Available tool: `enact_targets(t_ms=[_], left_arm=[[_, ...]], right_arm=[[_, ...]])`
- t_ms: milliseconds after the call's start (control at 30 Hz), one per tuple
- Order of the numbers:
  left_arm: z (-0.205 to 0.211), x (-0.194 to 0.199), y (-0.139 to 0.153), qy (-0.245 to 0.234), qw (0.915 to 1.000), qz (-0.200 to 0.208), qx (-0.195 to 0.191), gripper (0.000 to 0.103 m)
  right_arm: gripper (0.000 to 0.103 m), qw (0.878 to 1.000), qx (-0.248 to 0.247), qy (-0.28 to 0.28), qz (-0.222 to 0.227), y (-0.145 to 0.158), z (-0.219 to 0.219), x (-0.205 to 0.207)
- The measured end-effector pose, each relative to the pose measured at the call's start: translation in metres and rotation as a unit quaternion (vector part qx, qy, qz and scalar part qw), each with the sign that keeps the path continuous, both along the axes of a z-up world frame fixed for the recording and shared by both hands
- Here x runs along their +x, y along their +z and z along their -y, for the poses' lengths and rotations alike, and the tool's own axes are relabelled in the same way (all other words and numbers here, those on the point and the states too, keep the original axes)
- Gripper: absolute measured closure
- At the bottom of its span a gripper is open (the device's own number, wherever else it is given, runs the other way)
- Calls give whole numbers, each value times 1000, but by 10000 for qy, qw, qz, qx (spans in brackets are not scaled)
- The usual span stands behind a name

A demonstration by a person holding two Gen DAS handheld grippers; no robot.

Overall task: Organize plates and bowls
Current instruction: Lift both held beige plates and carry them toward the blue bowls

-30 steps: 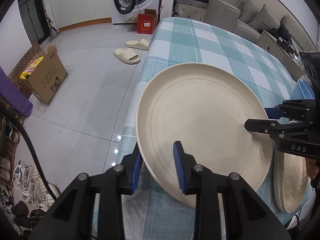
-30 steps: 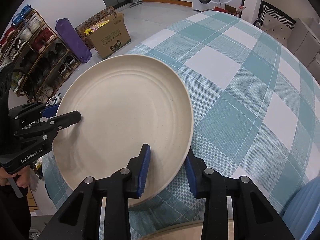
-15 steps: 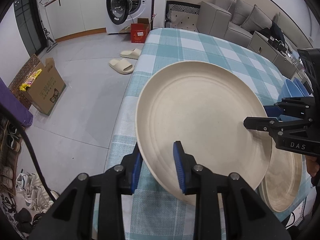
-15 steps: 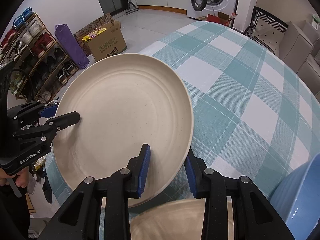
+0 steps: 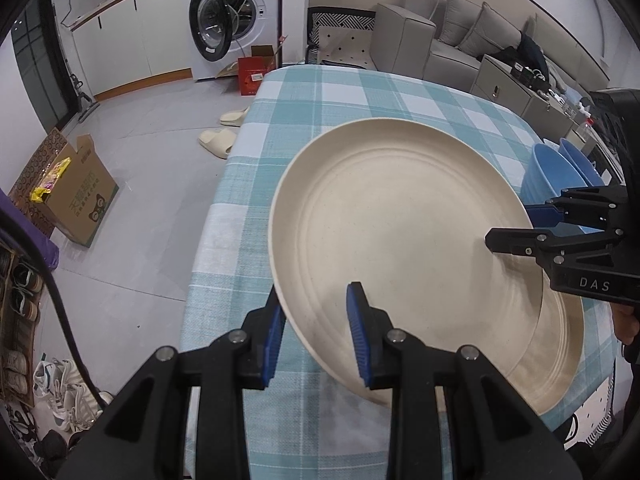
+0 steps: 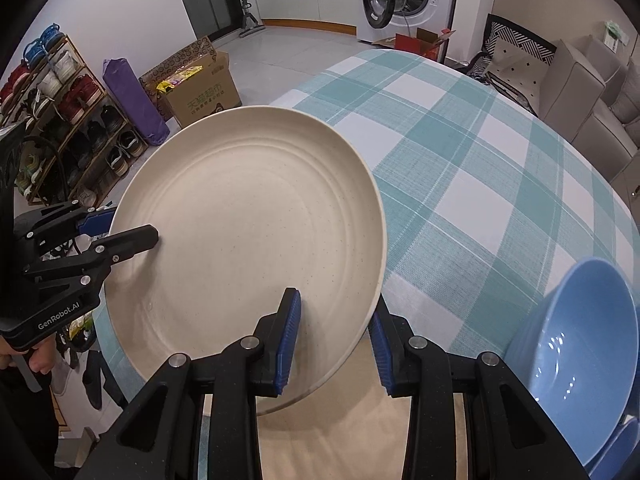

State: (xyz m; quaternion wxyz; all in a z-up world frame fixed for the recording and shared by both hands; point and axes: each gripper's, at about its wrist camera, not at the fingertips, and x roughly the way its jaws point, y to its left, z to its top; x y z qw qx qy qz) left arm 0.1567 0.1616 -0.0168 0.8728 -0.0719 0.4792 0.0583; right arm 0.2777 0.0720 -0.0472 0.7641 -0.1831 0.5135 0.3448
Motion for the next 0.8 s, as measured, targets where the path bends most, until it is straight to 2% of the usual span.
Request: enact_targets(t_ms=[567,800], left_arm=[[55,0,4,-698,9975,-138,-34,74],[75,-1,-4,-953,9952,-235,-26,74]], right_arm=[[68,9988,-200,-405,-170,6,65,-21],[68,9978,-344,-535,-200,3,86,-32]])
